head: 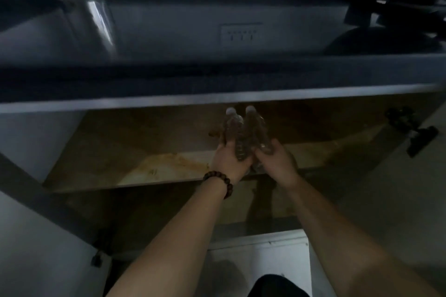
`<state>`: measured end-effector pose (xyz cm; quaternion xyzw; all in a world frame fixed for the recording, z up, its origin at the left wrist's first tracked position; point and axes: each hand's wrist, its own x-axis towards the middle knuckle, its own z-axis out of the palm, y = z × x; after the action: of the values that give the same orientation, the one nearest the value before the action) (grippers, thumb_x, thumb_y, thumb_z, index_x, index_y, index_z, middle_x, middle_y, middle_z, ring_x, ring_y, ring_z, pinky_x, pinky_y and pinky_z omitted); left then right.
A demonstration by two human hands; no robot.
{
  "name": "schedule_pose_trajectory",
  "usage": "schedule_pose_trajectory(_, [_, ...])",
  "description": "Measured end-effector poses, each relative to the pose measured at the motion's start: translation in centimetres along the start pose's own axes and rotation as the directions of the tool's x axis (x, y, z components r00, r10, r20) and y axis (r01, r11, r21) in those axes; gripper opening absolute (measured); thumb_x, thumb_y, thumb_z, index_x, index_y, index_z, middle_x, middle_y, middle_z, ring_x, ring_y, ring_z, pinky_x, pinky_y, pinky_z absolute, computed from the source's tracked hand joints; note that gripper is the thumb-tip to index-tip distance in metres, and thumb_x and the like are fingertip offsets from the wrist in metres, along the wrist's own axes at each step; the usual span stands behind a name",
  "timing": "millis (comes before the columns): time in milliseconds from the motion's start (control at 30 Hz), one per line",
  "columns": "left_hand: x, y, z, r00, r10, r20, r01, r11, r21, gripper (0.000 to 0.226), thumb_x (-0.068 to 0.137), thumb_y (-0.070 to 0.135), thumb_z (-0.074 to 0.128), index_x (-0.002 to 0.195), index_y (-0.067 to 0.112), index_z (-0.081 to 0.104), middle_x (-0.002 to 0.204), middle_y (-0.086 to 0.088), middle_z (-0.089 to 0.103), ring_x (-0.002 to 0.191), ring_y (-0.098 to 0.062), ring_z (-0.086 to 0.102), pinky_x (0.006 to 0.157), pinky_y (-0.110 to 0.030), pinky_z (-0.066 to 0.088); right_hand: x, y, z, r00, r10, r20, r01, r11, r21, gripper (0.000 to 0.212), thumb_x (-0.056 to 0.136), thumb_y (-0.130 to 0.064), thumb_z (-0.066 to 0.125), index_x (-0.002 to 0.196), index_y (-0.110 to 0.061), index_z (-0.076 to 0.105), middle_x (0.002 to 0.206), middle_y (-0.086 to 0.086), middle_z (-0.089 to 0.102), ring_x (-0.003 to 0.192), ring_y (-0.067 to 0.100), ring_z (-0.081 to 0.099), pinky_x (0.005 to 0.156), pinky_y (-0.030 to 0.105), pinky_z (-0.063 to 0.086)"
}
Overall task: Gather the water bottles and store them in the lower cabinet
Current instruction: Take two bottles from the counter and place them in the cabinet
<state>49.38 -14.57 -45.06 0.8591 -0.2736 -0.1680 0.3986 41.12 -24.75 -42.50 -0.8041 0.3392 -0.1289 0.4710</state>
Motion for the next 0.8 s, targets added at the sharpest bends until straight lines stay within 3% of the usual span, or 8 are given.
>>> schedule_pose_trajectory(167, [-3.9, 2.6, -2.6, 0.995, -0.1, 0.006, 0.1, 0.994, -0.036, 0.075, 0.077, 0.058, 0.058, 0.143, 0.035, 0.031, 0.148, 0.0, 0.036, 0.125, -0.023, 0.049, 0.104, -0.04, 0.044, -3.4, -3.6, -1.8, 0.998, 0.059, -0.028, -0.06, 0.998, -0.034, 0.018, 0.092, -0.029, 0.058, 0.108, -0.023, 0.061, 0.11, 0.003, 0.066, 0.101, 0.02, 0.06, 0.079, 0.024, 0.043])
schedule_pose_trajectory(267, [-7.1, 5.1, -5.3, 0.995, -0.099, -0.018, 0.099, 0.995, 0.005, 0.074, 0.082, 0.049, 0.057, 0.147, 0.033, 0.024, 0.151, 0.003, 0.032, 0.129, -0.02, 0.045, 0.104, -0.038, 0.044, -6.4, -6.5, -4.0, 0.998, 0.026, -0.052, -0.036, 0.98, -0.197, 0.035, 0.093, -0.021, 0.056, 0.128, -0.015, 0.054, 0.112, 0.009, 0.066, 0.102, 0.025, 0.062, 0.069, 0.013, 0.035])
schedule_pose_trajectory(400, [-12.2, 9.7, -9.6, 0.997, -0.067, -0.036, 0.072, 0.988, 0.134, 0.07, 0.088, 0.043, 0.058, 0.148, 0.022, 0.027, 0.154, -0.004, 0.031, 0.137, -0.023, 0.036, 0.11, -0.04, 0.039, -11.0, -10.1, -7.2, 0.994, 0.108, 0.026, -0.102, 0.977, -0.185, 0.055, 0.091, -0.024, 0.054, 0.143, -0.024, 0.036, 0.139, 0.005, 0.05, 0.123, 0.025, 0.051, 0.096, 0.034, 0.047])
schedule_pose_trajectory(500, [-16.1, 14.0, -13.0, 0.993, -0.118, 0.024, 0.111, 0.976, 0.188, 0.073, 0.092, 0.044, 0.055, 0.152, 0.02, 0.02, 0.16, -0.005, 0.018, 0.147, -0.022, 0.017, 0.118, -0.04, 0.024, -15.0, -13.8, -10.4, 0.977, 0.206, 0.06, -0.186, 0.954, -0.236, 0.06, 0.093, -0.027, 0.051, 0.148, -0.027, 0.027, 0.156, -0.003, 0.026, 0.144, 0.019, 0.022, 0.114, 0.037, 0.027])
schedule_pose_trajectory(600, [-19.5, 18.0, -16.1, 0.981, -0.176, 0.079, 0.155, 0.963, 0.22, 0.073, 0.095, 0.046, 0.049, 0.153, 0.021, 0.013, 0.161, -0.002, 0.015, 0.148, -0.019, 0.011, 0.121, -0.038, 0.015, -19.2, -17.1, -13.3, 0.982, 0.181, 0.055, -0.161, 0.952, -0.26, 0.058, 0.095, -0.032, 0.049, 0.149, -0.024, 0.028, 0.158, -0.005, 0.021, 0.147, 0.013, 0.008, 0.118, 0.034, 0.015])
schedule_pose_trajectory(800, [-24.5, 24.0, -18.2, 0.986, -0.006, 0.166, -0.046, 0.95, 0.31, 0.071, 0.095, 0.048, 0.045, 0.153, 0.017, 0.017, 0.161, -0.004, 0.018, 0.148, -0.02, 0.012, 0.119, -0.034, 0.01, -26.6, -20.9, -17.3, 0.969, 0.247, -0.028, -0.247, 0.944, -0.22, 0.059, 0.096, -0.041, 0.045, 0.149, -0.022, 0.027, 0.158, -0.004, 0.02, 0.147, 0.014, 0.007, 0.119, 0.033, 0.012])
